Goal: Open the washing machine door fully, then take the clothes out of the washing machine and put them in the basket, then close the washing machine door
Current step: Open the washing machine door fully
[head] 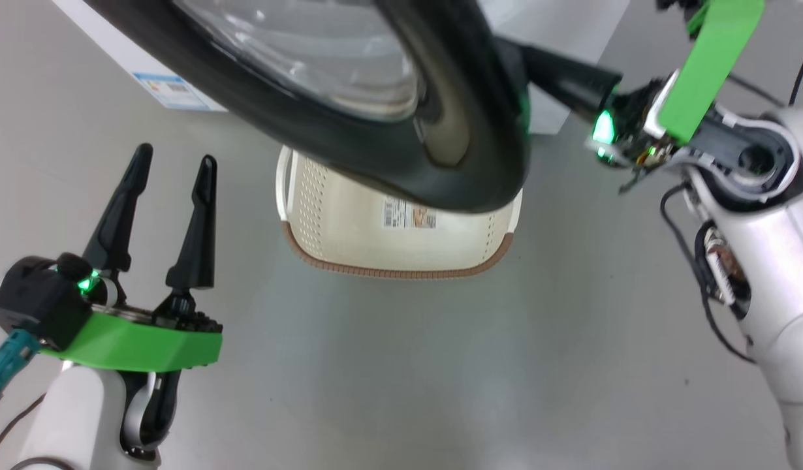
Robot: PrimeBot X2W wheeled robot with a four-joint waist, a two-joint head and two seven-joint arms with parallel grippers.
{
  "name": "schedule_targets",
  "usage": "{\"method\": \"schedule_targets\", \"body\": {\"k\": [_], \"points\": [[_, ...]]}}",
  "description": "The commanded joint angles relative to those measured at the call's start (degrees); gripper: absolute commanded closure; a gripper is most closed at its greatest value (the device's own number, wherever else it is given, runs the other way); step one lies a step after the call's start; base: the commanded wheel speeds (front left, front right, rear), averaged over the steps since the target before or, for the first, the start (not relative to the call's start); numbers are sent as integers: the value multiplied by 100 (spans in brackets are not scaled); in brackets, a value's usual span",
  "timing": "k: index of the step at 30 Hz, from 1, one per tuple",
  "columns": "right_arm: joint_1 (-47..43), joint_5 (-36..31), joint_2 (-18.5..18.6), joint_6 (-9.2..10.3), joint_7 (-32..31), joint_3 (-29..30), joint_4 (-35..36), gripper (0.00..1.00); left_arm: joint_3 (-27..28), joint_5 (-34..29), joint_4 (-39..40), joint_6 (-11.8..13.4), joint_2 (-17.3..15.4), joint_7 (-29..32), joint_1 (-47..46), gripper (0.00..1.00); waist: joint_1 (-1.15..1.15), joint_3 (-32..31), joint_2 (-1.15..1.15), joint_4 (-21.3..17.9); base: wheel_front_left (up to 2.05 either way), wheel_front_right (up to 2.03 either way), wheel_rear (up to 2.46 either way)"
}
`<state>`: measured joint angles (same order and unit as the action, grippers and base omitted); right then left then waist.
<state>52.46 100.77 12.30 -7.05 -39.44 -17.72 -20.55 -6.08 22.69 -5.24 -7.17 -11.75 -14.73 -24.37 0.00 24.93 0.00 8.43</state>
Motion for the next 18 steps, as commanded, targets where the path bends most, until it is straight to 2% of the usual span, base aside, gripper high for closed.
{"method": "schedule_targets", "body": {"k": [1, 9, 18], "points": [[-171, -40, -135, -44, -54, -87, 238, 100, 220, -45, 87, -32, -137, -27, 110, 0, 0, -176, 0, 14, 0, 0, 0], [-681, -176, -257, -44, -164, -201, 465, 100, 233, -138, -98, -32, -20, -27, 267, 0, 0, -571, 0, 77, 0, 0, 0], [-1107, -241, -345, -44, -361, -287, 368, 100, 269, -277, -339, -32, 155, -27, 414, 0, 0, -1055, 0, 308, 0, 0, 0]]}}
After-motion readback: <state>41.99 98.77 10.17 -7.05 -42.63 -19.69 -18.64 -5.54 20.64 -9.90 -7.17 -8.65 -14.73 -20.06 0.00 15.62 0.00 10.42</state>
